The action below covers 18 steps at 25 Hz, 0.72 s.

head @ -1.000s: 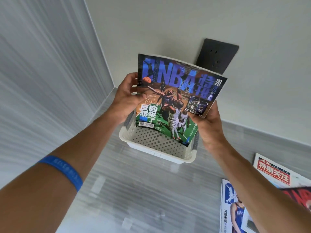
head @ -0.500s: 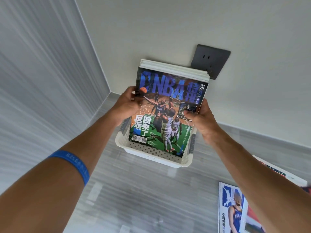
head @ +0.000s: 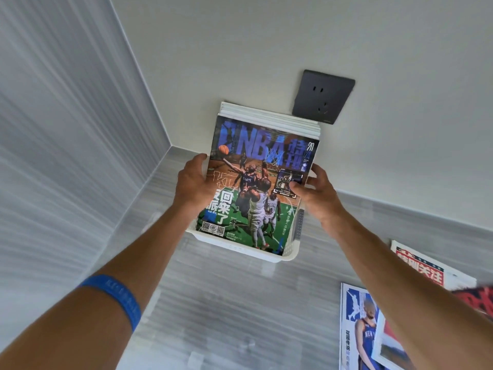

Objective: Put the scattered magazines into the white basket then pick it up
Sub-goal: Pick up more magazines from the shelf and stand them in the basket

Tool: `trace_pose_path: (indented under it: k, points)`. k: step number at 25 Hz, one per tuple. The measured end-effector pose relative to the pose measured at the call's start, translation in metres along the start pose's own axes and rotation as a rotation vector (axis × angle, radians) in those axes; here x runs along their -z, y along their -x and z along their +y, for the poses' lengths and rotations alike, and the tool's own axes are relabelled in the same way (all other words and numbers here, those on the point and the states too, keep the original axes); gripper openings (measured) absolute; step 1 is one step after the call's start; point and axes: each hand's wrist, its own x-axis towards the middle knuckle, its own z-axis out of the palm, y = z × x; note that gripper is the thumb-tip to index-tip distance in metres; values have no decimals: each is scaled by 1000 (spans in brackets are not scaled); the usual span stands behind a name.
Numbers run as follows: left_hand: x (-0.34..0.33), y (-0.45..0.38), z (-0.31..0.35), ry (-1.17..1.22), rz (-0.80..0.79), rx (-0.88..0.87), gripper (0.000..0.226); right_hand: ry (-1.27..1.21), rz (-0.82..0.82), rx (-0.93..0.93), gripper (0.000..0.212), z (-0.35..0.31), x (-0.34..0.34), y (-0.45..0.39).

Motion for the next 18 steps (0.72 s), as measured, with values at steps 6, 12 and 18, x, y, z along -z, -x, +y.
trace_pose_path:
  k: [6, 12, 18]
  points:
    - [-73, 152, 26, 57, 58, -432, 63, 103, 255, -43, 60, 66, 57, 142]
    - [-164, 294, 34, -31, -410, -297, 67, 445, 349, -211, 54, 152, 169, 297]
    - [-214, 345, 31, -336, -544, -84, 75, 921, 119, -160, 67, 187, 214, 331]
